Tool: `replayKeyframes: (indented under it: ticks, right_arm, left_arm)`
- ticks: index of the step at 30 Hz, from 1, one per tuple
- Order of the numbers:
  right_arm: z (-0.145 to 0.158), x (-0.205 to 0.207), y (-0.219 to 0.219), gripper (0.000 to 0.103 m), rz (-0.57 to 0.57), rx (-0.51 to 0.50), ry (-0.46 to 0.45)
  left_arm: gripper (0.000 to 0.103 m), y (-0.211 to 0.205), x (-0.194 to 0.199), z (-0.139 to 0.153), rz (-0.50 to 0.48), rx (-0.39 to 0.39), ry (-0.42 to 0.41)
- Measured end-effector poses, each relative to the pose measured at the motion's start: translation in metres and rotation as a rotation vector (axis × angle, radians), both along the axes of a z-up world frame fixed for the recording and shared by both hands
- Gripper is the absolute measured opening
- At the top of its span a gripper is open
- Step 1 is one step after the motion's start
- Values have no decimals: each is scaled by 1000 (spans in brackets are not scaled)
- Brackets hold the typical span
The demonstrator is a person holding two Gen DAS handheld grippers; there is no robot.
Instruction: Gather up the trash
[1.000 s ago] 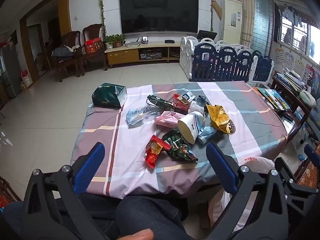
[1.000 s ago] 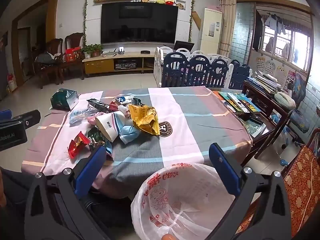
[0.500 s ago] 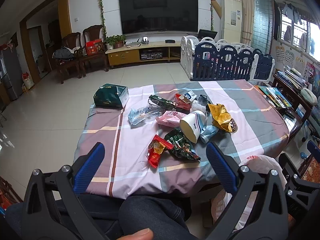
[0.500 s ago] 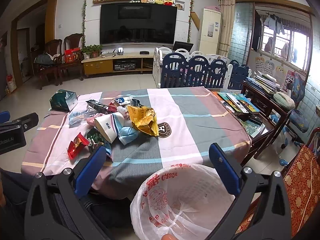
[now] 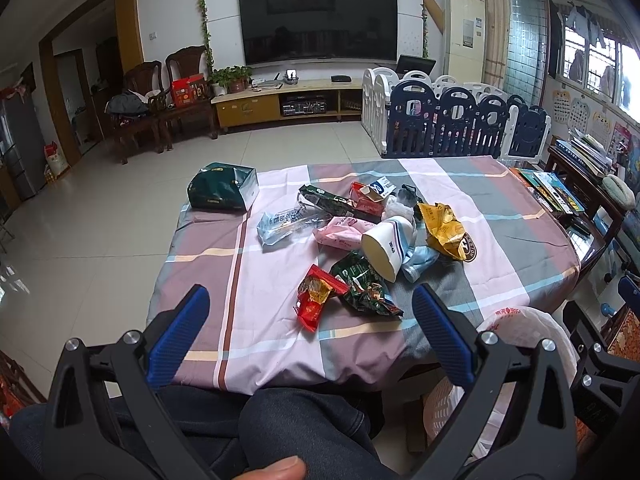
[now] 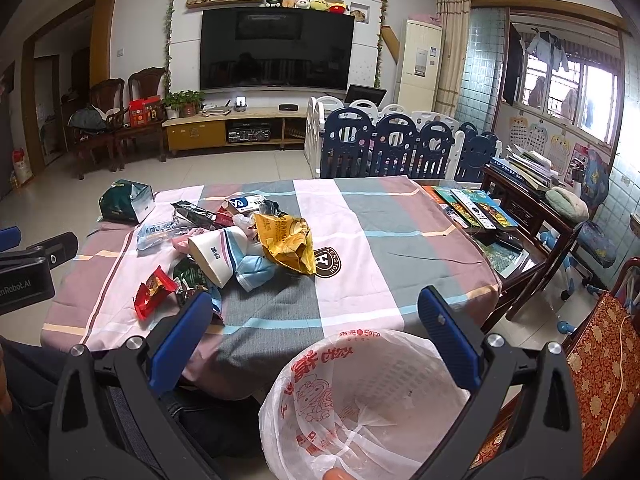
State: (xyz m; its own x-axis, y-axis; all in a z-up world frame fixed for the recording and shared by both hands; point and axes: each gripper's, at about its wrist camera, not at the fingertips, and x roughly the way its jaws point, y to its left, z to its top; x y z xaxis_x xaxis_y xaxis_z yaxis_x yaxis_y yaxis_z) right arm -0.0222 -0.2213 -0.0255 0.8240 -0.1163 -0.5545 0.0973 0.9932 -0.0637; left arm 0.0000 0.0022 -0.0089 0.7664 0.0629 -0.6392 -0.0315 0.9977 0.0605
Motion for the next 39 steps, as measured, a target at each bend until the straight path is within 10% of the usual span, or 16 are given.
replayKeyframes:
  ticks: [39]
  right_arm:
    - [2, -1, 2, 100, -3, -4, -6]
  left_arm:
    - [100, -3, -1, -5, -2, -1, 10]
